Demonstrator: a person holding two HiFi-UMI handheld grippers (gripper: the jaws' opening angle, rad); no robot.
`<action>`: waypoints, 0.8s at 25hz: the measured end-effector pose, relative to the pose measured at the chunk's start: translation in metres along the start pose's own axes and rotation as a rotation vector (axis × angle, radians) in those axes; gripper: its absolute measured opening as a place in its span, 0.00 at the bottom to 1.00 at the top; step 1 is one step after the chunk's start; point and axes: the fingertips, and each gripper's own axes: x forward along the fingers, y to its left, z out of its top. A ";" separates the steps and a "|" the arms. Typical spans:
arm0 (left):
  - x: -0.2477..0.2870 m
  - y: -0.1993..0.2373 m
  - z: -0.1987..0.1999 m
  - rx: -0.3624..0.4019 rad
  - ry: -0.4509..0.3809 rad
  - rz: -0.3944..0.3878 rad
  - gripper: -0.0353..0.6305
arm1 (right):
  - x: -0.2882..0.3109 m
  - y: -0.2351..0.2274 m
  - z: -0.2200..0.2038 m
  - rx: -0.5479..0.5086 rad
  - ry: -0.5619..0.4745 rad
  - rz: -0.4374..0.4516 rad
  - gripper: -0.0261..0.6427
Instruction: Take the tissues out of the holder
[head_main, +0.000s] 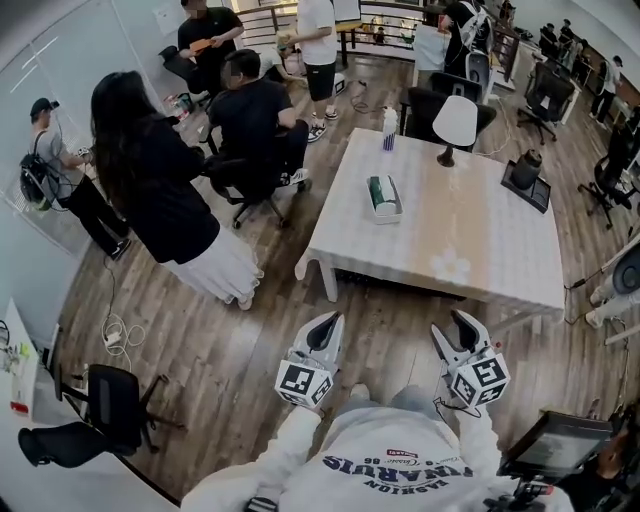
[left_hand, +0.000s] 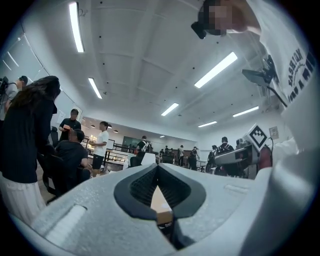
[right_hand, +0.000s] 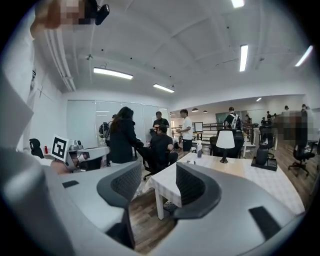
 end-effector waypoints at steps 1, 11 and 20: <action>0.000 0.003 -0.002 -0.007 0.009 -0.003 0.06 | 0.004 0.002 0.002 -0.007 0.002 -0.007 0.35; 0.016 0.046 -0.006 -0.004 0.022 0.018 0.06 | 0.041 -0.012 0.007 -0.023 0.031 -0.033 0.35; 0.036 0.062 -0.015 -0.011 0.056 0.083 0.06 | 0.089 -0.031 0.014 -0.042 0.045 0.042 0.35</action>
